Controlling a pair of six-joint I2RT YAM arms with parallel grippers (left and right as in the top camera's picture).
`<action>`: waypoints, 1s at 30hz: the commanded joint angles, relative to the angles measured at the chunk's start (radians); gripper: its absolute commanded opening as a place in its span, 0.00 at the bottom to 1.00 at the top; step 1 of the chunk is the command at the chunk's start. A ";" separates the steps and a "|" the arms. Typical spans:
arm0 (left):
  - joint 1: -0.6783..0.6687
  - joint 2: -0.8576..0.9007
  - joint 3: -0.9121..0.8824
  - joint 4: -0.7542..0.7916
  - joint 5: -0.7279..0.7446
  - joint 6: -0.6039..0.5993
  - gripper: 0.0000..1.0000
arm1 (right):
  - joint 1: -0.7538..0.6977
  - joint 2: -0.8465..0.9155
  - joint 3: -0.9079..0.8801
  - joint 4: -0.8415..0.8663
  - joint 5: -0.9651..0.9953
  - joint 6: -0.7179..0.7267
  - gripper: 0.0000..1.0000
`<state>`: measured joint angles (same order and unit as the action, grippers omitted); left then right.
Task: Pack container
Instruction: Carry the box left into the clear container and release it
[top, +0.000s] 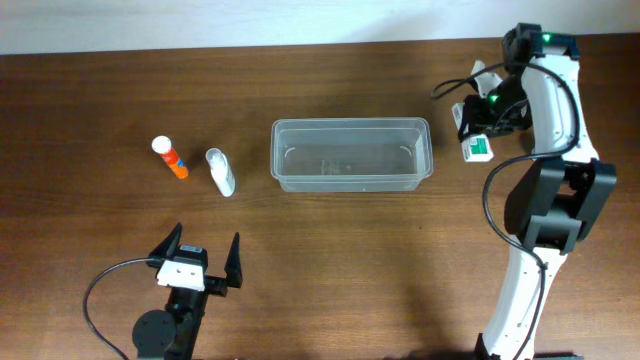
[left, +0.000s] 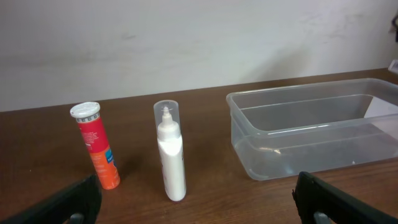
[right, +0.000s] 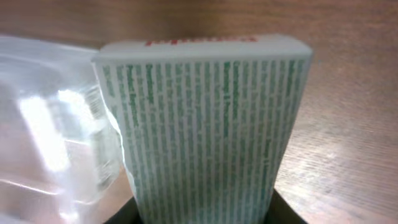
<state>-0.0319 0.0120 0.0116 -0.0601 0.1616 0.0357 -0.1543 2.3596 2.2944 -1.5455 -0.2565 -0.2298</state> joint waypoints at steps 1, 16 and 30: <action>0.005 -0.007 -0.002 -0.004 0.015 0.014 0.99 | 0.035 0.001 0.102 -0.070 -0.104 0.002 0.38; 0.005 -0.007 -0.003 -0.004 0.015 0.014 1.00 | 0.383 -0.044 0.196 -0.154 0.043 -0.001 0.34; 0.005 -0.007 -0.002 -0.004 0.015 0.014 0.99 | 0.555 -0.040 0.189 -0.080 0.160 -0.430 0.35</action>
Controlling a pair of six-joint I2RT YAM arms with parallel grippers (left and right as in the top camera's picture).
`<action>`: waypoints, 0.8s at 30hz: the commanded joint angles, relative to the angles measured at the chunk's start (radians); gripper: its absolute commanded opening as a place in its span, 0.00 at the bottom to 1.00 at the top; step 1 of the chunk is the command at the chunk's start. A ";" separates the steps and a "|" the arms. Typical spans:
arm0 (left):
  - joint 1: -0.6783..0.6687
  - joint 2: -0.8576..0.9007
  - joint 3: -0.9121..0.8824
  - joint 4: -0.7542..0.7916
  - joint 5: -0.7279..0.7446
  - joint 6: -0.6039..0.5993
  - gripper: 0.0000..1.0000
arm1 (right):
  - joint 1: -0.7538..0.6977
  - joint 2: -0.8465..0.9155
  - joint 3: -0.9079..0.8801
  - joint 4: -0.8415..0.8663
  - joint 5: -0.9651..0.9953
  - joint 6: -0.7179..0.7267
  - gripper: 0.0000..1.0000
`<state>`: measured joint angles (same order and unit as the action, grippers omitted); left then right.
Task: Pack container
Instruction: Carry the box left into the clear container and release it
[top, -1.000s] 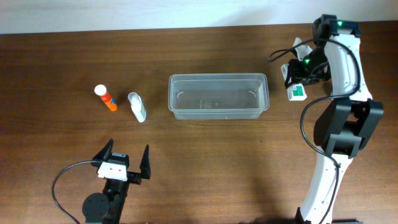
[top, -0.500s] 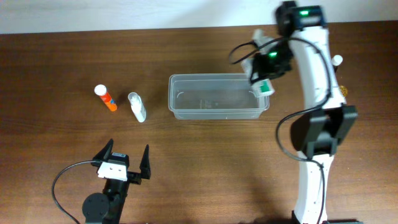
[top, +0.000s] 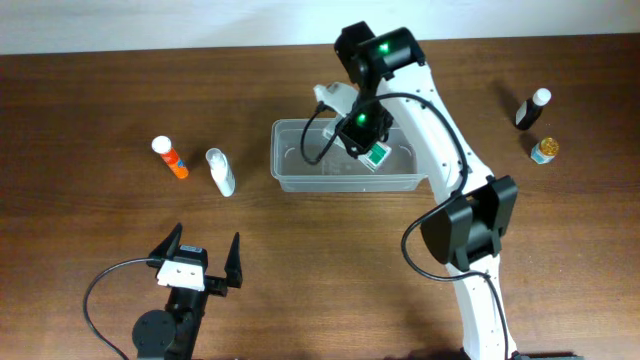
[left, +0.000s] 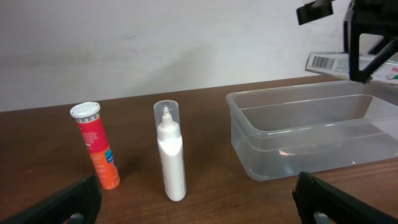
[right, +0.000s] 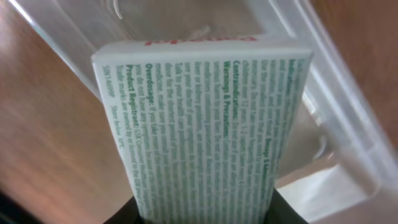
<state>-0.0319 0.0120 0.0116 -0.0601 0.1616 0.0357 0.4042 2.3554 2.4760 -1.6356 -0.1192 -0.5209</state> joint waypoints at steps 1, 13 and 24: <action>0.005 -0.007 -0.002 -0.004 0.015 0.014 0.99 | -0.006 -0.036 0.007 0.018 0.023 -0.166 0.35; 0.005 -0.007 -0.002 -0.004 0.015 0.014 0.99 | -0.006 -0.017 -0.039 0.029 -0.079 -0.453 0.36; 0.005 -0.007 -0.002 -0.004 0.015 0.014 0.99 | -0.006 0.026 -0.054 0.135 -0.079 -0.478 0.36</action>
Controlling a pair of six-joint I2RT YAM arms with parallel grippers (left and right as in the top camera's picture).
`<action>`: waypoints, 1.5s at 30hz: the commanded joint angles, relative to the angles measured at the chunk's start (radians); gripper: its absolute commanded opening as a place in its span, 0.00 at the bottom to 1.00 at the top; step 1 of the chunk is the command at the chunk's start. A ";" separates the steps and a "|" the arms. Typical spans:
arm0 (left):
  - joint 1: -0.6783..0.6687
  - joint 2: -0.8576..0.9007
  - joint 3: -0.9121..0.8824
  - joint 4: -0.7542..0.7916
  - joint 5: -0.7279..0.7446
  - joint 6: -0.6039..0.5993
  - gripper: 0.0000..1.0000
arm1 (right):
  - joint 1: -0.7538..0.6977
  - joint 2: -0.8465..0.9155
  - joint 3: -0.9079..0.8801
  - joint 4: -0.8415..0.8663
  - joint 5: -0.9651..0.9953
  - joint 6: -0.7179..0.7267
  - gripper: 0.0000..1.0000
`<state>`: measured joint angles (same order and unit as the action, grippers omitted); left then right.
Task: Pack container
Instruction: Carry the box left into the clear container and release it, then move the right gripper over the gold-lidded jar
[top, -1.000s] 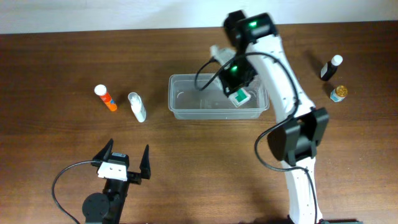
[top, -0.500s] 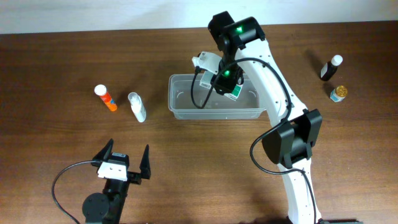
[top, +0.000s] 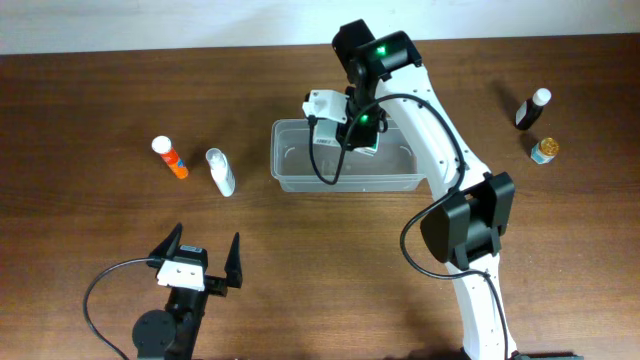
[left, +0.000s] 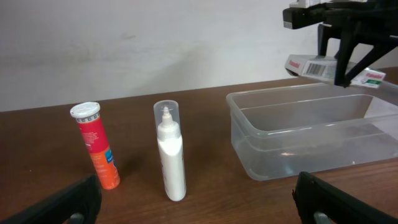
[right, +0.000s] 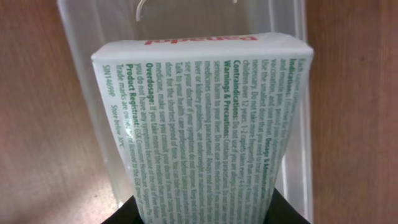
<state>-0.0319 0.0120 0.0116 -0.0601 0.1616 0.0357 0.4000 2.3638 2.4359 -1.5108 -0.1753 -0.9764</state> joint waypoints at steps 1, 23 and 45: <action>0.005 -0.007 -0.002 -0.004 0.015 0.014 0.99 | -0.002 0.018 -0.016 0.017 -0.023 -0.026 0.36; 0.005 -0.007 -0.002 -0.004 0.015 0.014 0.99 | -0.002 0.018 -0.150 0.142 0.066 -0.012 0.43; 0.005 -0.007 -0.002 -0.004 0.015 0.014 0.99 | -0.349 -0.092 0.156 -0.189 0.431 0.924 0.74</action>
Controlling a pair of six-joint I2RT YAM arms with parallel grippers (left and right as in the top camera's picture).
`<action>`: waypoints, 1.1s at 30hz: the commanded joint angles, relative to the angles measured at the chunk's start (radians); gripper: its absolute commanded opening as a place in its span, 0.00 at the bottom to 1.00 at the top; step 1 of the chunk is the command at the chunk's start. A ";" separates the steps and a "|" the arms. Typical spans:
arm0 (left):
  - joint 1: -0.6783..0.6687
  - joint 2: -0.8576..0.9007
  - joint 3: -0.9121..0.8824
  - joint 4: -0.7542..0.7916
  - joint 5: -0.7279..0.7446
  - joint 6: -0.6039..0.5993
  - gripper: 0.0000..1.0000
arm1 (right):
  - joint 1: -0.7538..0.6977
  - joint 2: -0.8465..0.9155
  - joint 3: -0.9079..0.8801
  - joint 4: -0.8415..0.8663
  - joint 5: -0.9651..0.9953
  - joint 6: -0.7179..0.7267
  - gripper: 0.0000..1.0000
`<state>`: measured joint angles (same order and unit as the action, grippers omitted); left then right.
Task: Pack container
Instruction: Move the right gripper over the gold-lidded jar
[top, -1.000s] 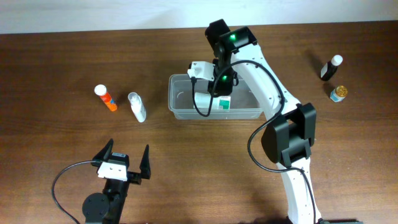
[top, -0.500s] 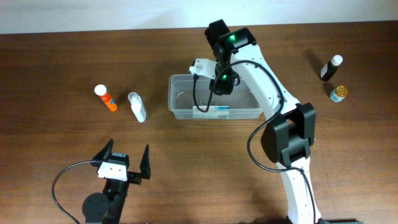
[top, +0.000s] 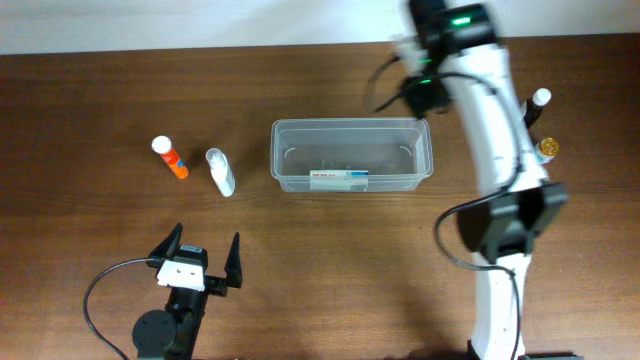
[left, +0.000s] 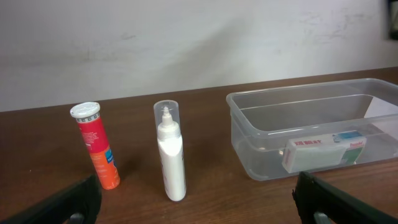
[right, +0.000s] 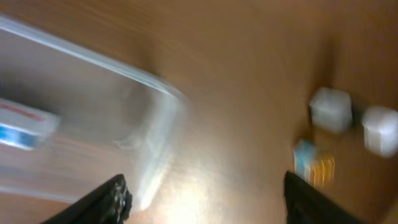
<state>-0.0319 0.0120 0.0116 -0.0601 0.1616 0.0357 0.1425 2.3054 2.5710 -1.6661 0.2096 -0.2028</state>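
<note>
A clear plastic container (top: 350, 123) sits mid-table, also in the left wrist view (left: 249, 146) and the right wrist view (right: 158, 134). A white box with blue print (top: 338, 179) lies flat inside it by the near wall (left: 323, 151). An orange tube (top: 170, 157) and a white capped bottle (top: 221, 172) lie left of it; the left wrist view shows both, the tube (left: 94, 145) and the bottle (left: 170, 152). My right gripper (top: 412, 92) is open and empty by the container's far right corner, blurred (right: 205, 199). My left gripper (top: 200, 258) rests open near the front edge (left: 199, 199).
A small dark bottle with a white cap (top: 533, 108) and a gold-topped jar (top: 546, 149) stand at the far right. The right wrist view shows the gold jar (right: 314, 163) as a blur beside white caps.
My right gripper has let go of the white box, which now lies inside the container by its near wall. The gripper is open and has moved right, to the container's far right corner.
My right gripper held the white box at the table's right, beyond the container. Then it held the box over the container's middle, tilted, then squared with it. Now the box lies in the container and the gripper is off it. The left arm stayed still.
</note>
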 joint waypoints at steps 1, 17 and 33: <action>0.005 -0.007 -0.002 -0.004 0.015 0.014 0.99 | -0.138 -0.033 0.015 -0.033 0.041 0.171 0.77; 0.005 -0.007 -0.003 -0.004 0.015 0.014 0.99 | -0.625 -0.020 -0.056 0.004 -0.427 0.144 0.98; 0.005 -0.007 -0.002 -0.004 0.015 0.014 0.99 | -0.634 -0.019 -0.367 0.362 -0.318 -0.026 0.98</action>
<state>-0.0319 0.0120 0.0116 -0.0601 0.1616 0.0357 -0.4957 2.3001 2.2444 -1.3228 -0.1524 -0.2096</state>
